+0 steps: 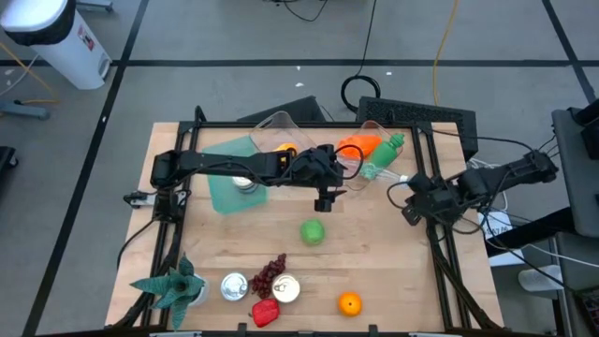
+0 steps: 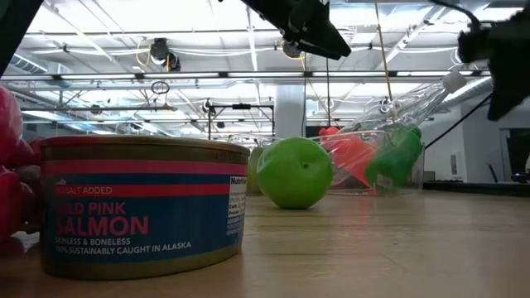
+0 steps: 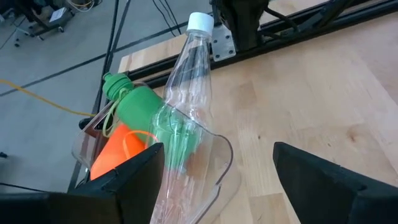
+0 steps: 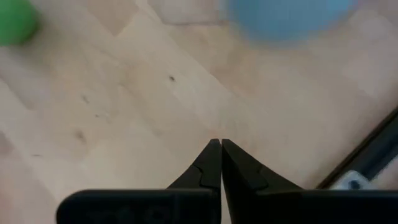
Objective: Pick & Place Food Item
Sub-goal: Put the transparent bottle into the right transparent bin, then move the right transparent bin to the middle right of the table
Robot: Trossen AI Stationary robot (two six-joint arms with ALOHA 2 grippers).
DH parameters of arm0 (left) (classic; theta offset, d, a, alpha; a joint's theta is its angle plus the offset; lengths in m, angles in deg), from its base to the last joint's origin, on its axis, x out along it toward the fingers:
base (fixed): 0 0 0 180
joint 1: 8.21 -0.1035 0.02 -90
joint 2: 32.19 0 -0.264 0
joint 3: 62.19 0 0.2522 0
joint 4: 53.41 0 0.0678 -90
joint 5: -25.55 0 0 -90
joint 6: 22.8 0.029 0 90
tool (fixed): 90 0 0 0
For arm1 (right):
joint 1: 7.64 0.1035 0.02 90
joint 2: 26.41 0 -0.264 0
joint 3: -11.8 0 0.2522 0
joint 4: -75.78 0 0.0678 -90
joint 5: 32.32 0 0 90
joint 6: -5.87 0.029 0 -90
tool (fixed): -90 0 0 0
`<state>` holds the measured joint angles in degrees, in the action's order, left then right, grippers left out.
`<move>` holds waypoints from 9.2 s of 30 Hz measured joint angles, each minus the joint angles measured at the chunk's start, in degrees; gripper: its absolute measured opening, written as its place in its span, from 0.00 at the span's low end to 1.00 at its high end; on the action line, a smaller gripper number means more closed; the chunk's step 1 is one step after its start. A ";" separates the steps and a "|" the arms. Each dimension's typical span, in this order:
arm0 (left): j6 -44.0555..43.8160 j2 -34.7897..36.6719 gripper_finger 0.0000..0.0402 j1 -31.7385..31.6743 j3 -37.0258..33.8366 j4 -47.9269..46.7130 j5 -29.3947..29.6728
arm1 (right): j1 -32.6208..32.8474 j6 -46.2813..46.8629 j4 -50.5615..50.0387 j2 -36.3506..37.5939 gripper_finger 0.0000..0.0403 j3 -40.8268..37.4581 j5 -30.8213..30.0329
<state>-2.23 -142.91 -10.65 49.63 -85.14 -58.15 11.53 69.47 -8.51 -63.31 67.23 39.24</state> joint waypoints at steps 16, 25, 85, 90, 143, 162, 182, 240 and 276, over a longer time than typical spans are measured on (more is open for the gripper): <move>-0.33 0.00 0.76 -0.77 0.00 -1.59 0.04 | 18.93 14.19 25.78 2.76 0.00 -23.84 -34.76; -0.39 0.02 0.74 -0.75 0.00 -1.78 0.05 | 21.08 5.45 36.91 3.18 0.13 -26.23 -46.07; -7.21 0.04 0.74 -2.83 -0.05 -9.84 -7.32 | 12.30 -75.96 105.13 0.67 0.31 -26.36 -57.83; -7.56 0.04 0.74 -2.82 -0.07 -10.77 -7.32 | 13.29 -79.48 108.33 1.39 0.31 -25.38 -57.90; -7.34 0.04 0.74 -2.84 -0.07 -16.99 -7.78 | -24.54 -50.01 24.61 -20.72 0.31 23.08 -0.08; -7.14 0.04 0.74 -2.84 -0.07 -16.99 -7.78 | -37.72 -58.87 19.23 -34.47 0.32 31.82 16.48; -7.12 0.04 0.74 -2.84 -0.07 -16.99 -7.76 | -40.91 -62.71 21.97 -41.57 0.33 32.04 20.09; -7.58 0.04 0.74 -2.73 -0.07 -19.18 -7.80 | -40.82 -58.61 31.76 -35.44 0.86 31.86 29.03; 4.03 6.98 0.74 -10.29 -0.02 -26.85 -23.11 | -20.88 -35.85 29.98 -0.80 0.72 8.23 6.49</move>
<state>1.80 -135.93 -20.94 49.61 -111.99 -81.25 -9.36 33.62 21.47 -64.11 75.46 45.73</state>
